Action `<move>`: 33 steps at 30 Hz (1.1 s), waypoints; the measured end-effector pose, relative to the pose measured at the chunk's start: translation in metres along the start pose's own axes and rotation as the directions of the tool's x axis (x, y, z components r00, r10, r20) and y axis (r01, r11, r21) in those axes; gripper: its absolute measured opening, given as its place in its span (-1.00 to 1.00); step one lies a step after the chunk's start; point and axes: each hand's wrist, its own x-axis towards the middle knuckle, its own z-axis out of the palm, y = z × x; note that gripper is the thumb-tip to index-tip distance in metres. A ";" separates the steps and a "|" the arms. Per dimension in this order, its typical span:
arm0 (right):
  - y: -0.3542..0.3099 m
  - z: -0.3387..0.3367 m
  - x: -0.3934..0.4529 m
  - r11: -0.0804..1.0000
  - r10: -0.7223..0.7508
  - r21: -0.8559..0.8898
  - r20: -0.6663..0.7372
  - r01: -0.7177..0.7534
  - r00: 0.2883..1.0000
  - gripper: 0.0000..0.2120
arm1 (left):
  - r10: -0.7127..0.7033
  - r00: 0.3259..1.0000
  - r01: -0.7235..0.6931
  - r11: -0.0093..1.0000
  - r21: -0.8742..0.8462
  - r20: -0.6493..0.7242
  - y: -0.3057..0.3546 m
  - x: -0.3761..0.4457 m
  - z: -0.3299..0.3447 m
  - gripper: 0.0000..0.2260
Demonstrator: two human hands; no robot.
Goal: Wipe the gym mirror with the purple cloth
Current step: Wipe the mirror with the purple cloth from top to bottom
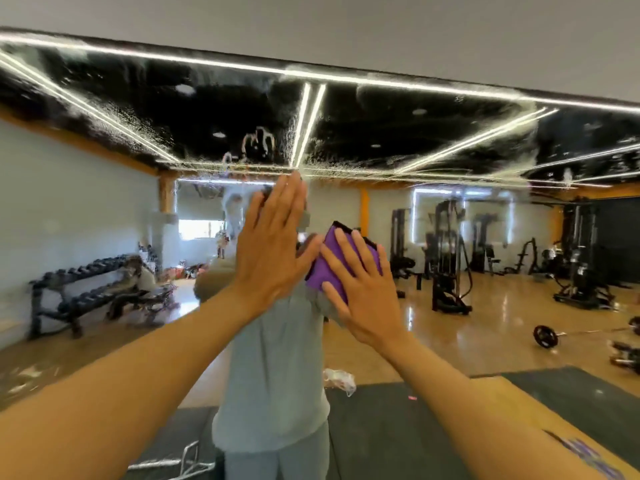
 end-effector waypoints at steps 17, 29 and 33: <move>0.118 -0.015 -0.049 0.634 0.772 0.187 -0.103 -0.750 0.627 -0.37 | 0.054 0.998 -0.053 0.998 0.040 -0.016 0.018 -0.050 0.030 -0.30; -0.055 0.039 -0.085 0.999 0.045 -0.012 0.007 -0.045 0.999 -0.43 | 0.068 0.998 -0.068 0.997 0.021 -0.013 0.019 -0.052 0.026 -0.43; 0.003 0.034 -0.102 0.999 0.013 -0.043 -0.019 -0.014 1.000 -0.47 | 0.059 0.998 -0.059 0.998 0.014 -0.004 0.020 -0.051 0.024 -0.40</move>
